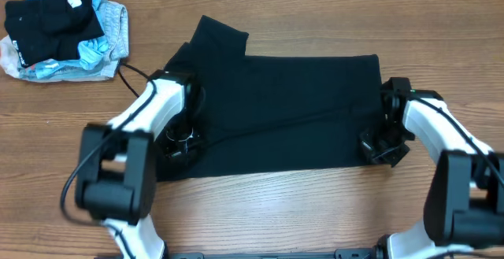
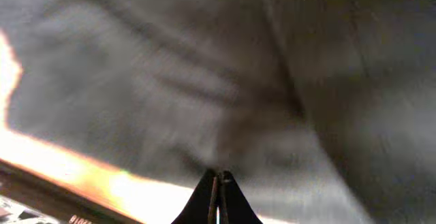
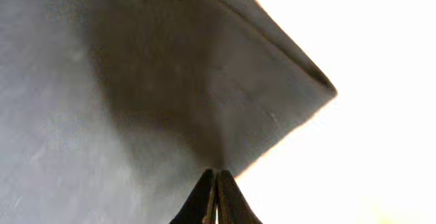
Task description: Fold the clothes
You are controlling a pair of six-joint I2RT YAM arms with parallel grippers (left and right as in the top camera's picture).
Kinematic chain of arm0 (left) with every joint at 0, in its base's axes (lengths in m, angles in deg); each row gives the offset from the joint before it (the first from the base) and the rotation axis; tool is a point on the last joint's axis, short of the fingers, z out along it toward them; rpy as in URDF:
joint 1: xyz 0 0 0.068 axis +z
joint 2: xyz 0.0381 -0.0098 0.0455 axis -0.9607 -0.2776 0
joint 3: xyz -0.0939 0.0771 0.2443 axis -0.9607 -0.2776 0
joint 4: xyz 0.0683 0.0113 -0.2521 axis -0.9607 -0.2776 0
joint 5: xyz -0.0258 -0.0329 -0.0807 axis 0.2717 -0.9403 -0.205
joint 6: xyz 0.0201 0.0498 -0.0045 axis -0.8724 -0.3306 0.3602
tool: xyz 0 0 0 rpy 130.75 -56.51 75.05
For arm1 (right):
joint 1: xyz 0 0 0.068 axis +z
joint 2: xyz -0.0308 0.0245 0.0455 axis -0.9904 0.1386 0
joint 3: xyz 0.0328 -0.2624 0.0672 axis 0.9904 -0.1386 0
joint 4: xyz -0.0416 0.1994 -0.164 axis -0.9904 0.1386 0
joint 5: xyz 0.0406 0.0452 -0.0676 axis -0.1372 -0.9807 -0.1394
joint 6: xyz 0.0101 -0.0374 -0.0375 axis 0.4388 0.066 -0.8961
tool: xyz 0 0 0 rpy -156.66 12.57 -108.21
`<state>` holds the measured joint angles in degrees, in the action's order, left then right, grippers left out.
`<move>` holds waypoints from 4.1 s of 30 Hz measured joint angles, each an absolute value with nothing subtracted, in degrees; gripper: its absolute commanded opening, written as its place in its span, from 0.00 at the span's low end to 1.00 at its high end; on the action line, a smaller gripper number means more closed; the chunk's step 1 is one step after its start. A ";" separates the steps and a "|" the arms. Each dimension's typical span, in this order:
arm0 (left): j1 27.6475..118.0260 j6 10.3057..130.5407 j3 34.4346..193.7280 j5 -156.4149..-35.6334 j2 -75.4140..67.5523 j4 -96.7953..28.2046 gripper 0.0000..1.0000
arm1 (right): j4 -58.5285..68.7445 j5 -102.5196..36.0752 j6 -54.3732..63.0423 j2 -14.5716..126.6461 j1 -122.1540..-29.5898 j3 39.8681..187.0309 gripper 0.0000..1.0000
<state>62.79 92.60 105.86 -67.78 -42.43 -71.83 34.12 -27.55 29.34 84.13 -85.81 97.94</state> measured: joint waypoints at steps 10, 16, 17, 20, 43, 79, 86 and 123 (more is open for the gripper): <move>62.79 90.43 105.91 -67.24 -19.20 -69.54 0.52 | 38.28 -26.87 26.19 62.34 -85.87 98.99 0.94; 62.79 82.94 106.19 -67.09 -13.73 -52.80 1.00 | 32.90 -26.87 20.12 55.85 -86.02 108.41 1.00; 62.79 81.62 106.52 -67.04 -13.60 -50.15 1.00 | 32.20 -26.87 19.61 55.55 -86.07 110.07 1.00; 63.01 77.32 107.76 -67.06 -13.73 -41.83 1.00 | 28.77 -27.92 17.36 55.15 -86.09 113.05 1.00; 66.51 47.44 135.83 -71.54 -56.49 -16.73 1.00 | 31.83 -35.86 10.30 75.00 -86.07 113.44 1.00; 66.75 46.19 136.90 -70.32 -70.41 -14.37 0.04 | 12.33 -36.42 7.59 75.63 -86.07 113.72 1.00; 66.75 46.19 136.90 -70.30 -70.41 -14.39 0.04 | 0.90 -31.92 1.54 77.05 -86.09 114.60 1.00; 66.77 46.19 138.08 -70.28 -70.41 -17.98 0.04 | -17.74 -24.14 -2.14 105.07 -86.07 115.25 0.91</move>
